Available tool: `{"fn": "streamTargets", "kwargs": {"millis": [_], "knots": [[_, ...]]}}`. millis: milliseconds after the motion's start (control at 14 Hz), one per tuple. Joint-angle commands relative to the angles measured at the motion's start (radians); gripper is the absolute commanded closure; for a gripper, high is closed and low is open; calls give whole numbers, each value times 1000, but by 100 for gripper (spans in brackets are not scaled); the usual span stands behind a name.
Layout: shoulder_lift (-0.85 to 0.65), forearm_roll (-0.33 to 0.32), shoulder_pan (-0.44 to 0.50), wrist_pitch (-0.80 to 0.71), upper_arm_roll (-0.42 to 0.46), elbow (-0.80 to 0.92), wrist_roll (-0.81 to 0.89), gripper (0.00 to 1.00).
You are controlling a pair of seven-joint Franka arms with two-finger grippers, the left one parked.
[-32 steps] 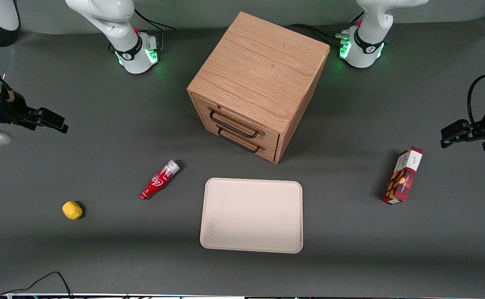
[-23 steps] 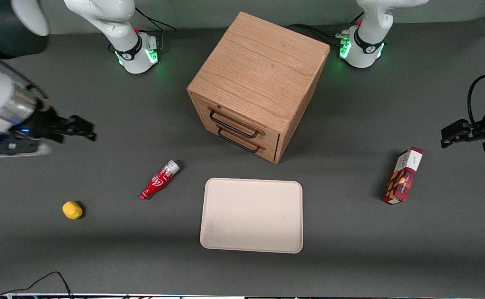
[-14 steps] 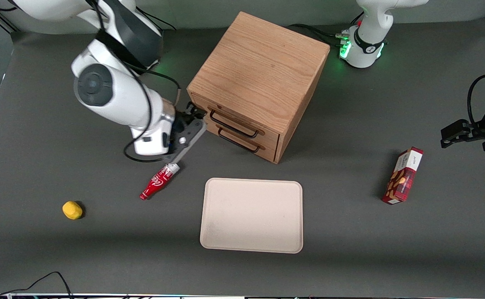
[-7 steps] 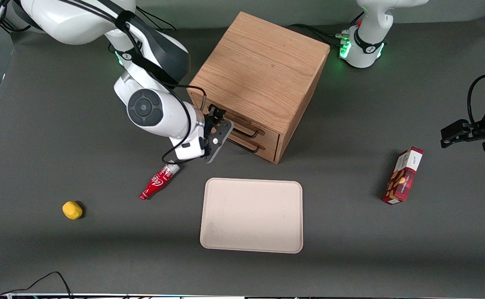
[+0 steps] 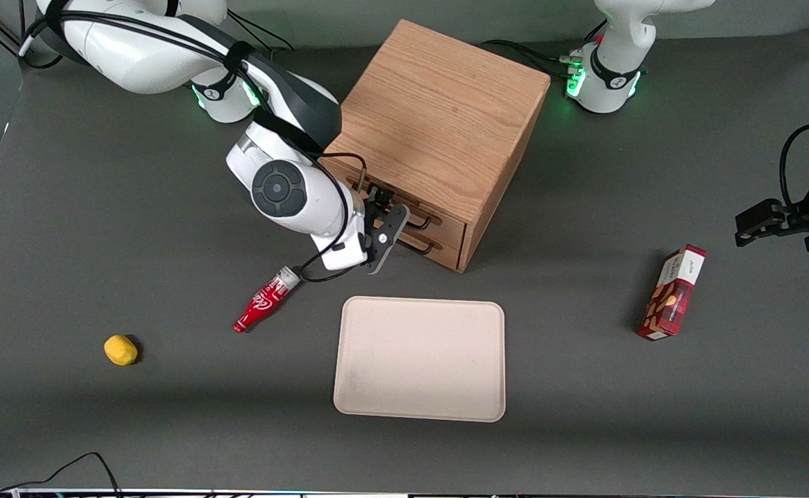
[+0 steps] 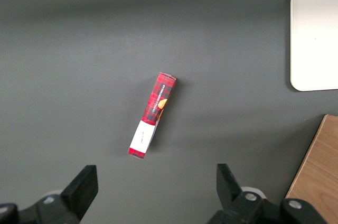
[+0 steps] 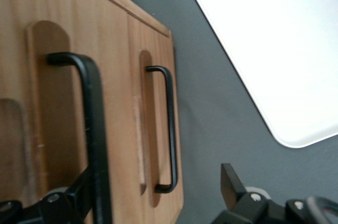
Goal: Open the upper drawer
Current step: 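Pull the upper drawer outward by its handle with the right gripper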
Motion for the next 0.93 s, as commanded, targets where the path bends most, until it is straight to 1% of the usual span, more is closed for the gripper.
{"fn": "streamTargets", "kwargs": {"millis": [0,71,214,357,571,643,857], "knots": [[17,-108,-2,51,-7,9,-60,0],[17,-119,-4,54,-14,13,-64,0],[15,-118,-1,80,-79,39,-80,0],[17,-118,1,156,-144,61,-155,0],[24,-115,15,274,-244,79,-160,0],[32,-112,19,305,-266,82,-160,0],[47,-104,19,315,-294,101,-159,0]]}}
